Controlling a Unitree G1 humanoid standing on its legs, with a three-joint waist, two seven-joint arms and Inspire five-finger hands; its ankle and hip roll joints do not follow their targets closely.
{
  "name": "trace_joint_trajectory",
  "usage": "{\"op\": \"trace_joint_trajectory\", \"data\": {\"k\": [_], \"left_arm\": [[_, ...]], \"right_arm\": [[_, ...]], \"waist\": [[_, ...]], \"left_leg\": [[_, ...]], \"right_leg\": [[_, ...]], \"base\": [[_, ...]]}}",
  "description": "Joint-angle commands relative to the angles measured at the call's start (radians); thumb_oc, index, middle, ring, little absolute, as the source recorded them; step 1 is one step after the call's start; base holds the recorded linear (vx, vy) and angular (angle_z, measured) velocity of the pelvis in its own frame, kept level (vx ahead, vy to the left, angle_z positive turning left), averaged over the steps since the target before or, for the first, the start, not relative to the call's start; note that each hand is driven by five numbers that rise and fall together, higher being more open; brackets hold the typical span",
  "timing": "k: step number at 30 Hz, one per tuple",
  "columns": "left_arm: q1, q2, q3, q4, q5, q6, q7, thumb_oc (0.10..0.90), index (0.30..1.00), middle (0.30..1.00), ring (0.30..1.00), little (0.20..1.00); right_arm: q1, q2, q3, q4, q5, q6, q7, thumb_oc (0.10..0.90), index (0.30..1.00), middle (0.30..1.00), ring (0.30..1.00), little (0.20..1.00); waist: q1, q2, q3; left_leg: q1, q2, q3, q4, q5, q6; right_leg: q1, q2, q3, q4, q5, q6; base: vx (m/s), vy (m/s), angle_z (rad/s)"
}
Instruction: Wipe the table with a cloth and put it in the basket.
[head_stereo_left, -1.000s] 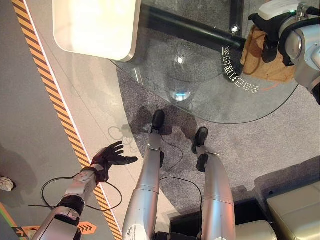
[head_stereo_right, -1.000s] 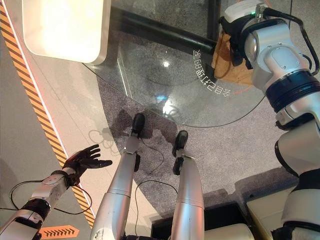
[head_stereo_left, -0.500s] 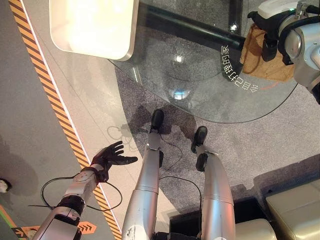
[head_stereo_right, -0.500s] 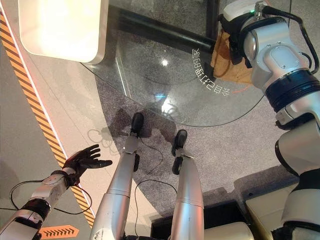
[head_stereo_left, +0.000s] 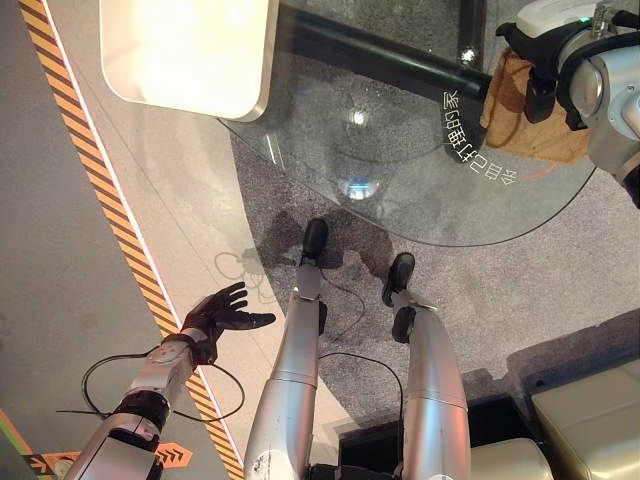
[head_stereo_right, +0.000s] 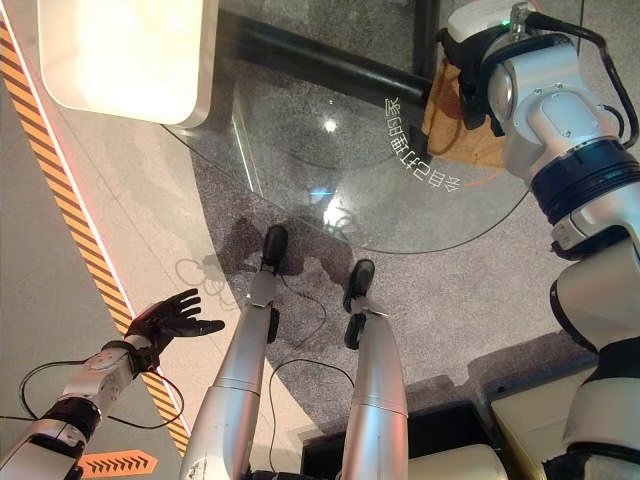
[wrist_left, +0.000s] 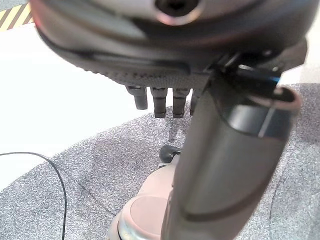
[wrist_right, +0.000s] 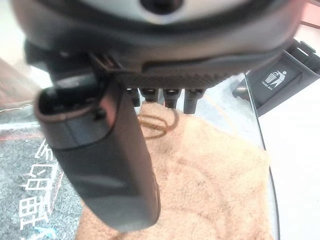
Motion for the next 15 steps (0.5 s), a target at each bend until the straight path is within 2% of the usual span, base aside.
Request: {"op": "trace_joint_trajectory", "data": {"k": [1, 15], "left_arm": [[0.081, 0.034, 0.025, 0.009, 0.033, -0.005, -0.013, 0.8, 0.9, 0.9, 0.9, 0.9], [0.08, 0.036, 0.024, 0.008, 0.032, -0.002, -0.013, 0.8, 0.9, 0.9, 0.9, 0.9]], "right_arm": [[-0.029, -0.097, 0.077, 0.023, -0.03, 0.02, 0.031, 0.1, 0.3, 0.3, 0.3, 0.2], [-0.033, -0.097, 0.083, 0.021, -0.026, 0.021, 0.031, 0.1, 0.3, 0.3, 0.3, 0.2]], "waist": [[0.013, 0.007, -0.014], [0.013, 0.006, -0.014]], "left_leg": [[0.017, -0.059, 0.125, 0.11, -0.13, 0.103], [0.015, -0.06, 0.125, 0.11, -0.129, 0.103]], "right_leg": [[0.033, 0.052, -0.065, -0.161, 0.126, -0.017], [0.032, 0.053, -0.067, -0.163, 0.127, -0.017]], "base": [[0.0, 0.0, 0.0], [0.0, 0.0, 0.0]]}}
